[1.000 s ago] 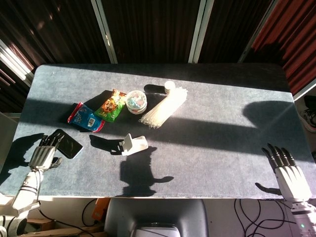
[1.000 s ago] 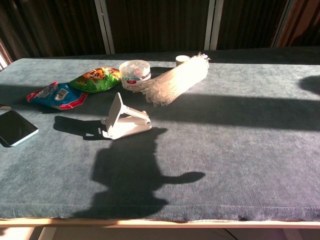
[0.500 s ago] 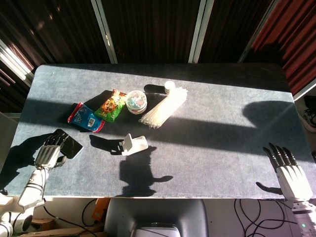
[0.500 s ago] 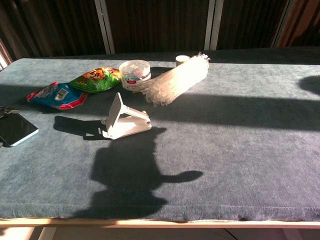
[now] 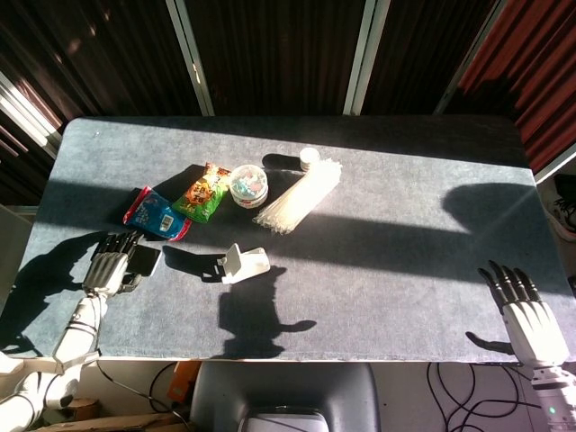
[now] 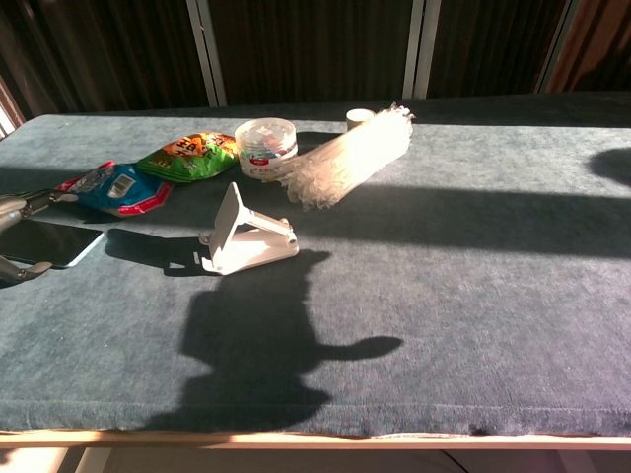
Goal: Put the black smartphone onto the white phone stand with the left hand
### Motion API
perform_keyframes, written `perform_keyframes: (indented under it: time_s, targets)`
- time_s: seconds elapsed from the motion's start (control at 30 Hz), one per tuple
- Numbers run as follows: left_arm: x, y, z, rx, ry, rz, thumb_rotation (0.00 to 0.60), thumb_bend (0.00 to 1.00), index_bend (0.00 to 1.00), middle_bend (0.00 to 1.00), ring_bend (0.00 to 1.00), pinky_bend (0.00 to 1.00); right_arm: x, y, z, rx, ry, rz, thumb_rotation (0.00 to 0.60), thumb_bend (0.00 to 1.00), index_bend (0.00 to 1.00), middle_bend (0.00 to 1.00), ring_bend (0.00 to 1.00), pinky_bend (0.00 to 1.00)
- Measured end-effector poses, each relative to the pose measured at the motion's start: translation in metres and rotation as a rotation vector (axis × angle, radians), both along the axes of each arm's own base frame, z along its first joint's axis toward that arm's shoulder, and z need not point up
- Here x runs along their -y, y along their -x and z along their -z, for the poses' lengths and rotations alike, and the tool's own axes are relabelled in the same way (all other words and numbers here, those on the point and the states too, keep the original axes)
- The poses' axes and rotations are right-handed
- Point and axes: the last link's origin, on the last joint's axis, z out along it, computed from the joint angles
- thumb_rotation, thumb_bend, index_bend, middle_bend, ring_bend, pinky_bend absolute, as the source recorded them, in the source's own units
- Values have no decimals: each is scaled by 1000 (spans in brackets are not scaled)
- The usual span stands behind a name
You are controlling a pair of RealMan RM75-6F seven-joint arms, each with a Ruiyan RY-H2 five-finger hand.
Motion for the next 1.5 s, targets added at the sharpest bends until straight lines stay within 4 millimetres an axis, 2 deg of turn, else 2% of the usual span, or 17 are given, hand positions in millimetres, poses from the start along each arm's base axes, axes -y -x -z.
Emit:
perform_keyframes:
  time_s: [0.23,0.53,0.67,1.07,1.5]
  targets:
    - [-11,-9,3,-25,53,-9,600,349,0,0,0,0,1,1,-2,4,5,6,600,110,0,0,0,0]
    - [-18,-11,-30,-84,114,-68,600,349,30,0,0,0,0,1,-2,0,3,8,600,110,0,0,0,0]
    - [-22,-8,-37,-119,136,-101,600,348,43,0,0,0,0,0,-1,-3,3,8,600,109,0,0,0,0]
    - [-28,-13,-34,-175,191,-135,600,350,14,0,0,0,1,0,0,-7,3,12,600,110,0,0,0,0]
    - [-40,-24,-27,-187,238,-137,600,349,121,0,0,0,1,0,1,-10,2,13,600,110,0,0,0,0]
